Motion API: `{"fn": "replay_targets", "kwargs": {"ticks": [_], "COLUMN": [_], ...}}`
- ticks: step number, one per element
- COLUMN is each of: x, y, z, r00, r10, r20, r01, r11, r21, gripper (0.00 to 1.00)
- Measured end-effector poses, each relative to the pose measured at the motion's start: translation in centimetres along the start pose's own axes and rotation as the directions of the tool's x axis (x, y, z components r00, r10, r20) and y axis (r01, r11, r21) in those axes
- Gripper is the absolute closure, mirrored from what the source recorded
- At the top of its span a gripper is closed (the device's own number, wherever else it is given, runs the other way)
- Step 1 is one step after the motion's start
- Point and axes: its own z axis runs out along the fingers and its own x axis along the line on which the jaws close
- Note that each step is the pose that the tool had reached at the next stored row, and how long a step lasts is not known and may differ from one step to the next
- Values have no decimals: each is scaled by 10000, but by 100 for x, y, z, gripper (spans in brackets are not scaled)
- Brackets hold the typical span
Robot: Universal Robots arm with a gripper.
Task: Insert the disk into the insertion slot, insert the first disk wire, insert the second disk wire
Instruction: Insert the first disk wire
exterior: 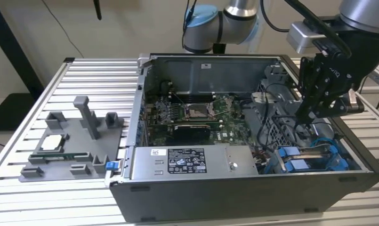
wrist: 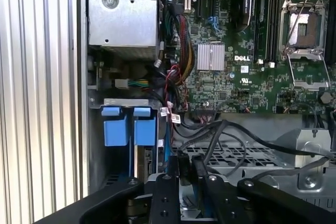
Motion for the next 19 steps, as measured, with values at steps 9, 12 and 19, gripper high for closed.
{"fn": "replay_targets", "kwargs": {"ticks": [9, 12, 19], "x": [0, 1, 8], "y": [0, 0, -11], "z": [2, 9, 34], "r00": [10000, 10000, 10000], "r10": [0, 0, 0], "r20": [-1, 2, -2], "r01": [0, 0, 0], "r11": [10000, 10000, 10000], "r21": [0, 0, 0], "gripper": [100, 100, 100]}}
